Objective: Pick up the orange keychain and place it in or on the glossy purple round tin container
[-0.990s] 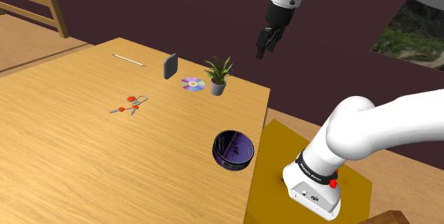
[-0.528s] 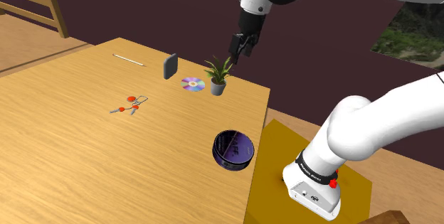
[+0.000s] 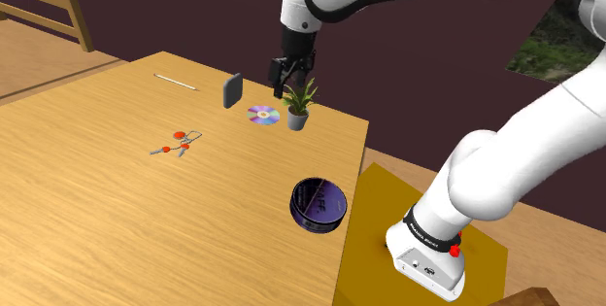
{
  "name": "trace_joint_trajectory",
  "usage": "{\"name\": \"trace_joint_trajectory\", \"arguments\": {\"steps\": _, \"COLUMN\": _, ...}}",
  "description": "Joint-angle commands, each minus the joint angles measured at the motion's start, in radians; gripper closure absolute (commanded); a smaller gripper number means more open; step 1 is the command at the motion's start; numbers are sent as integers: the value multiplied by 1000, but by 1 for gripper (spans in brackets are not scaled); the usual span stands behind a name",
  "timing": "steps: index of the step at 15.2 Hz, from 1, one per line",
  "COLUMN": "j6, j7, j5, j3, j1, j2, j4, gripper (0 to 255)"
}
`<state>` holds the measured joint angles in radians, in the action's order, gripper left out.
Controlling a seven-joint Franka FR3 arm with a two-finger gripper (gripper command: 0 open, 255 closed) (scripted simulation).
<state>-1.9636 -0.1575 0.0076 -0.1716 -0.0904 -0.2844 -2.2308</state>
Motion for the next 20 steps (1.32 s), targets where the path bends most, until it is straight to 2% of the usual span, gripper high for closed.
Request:
{"name": "trace_joint_trajectory", "arguments": {"steps": 1, "j6": -27, "j7": -24, "j5": -4, "j3": -17, "j1": -5, "j2": 70, "j4": 41, "gripper": 0}}
{"name": "trace_joint_trajectory", "arguments": {"steps": 11, "j6": -83, "j7": -173, "j5": -72, "j3": -90, "j1": -64, "j2": 432, "j4": 332, "gripper": 0}}
{"name": "trace_joint_trajectory", "arguments": {"steps": 20, "j6": -31, "j7": -273, "j5": -154, "j3": -100, "j1": -167, "j2": 789, "j4": 727, "gripper": 0}}
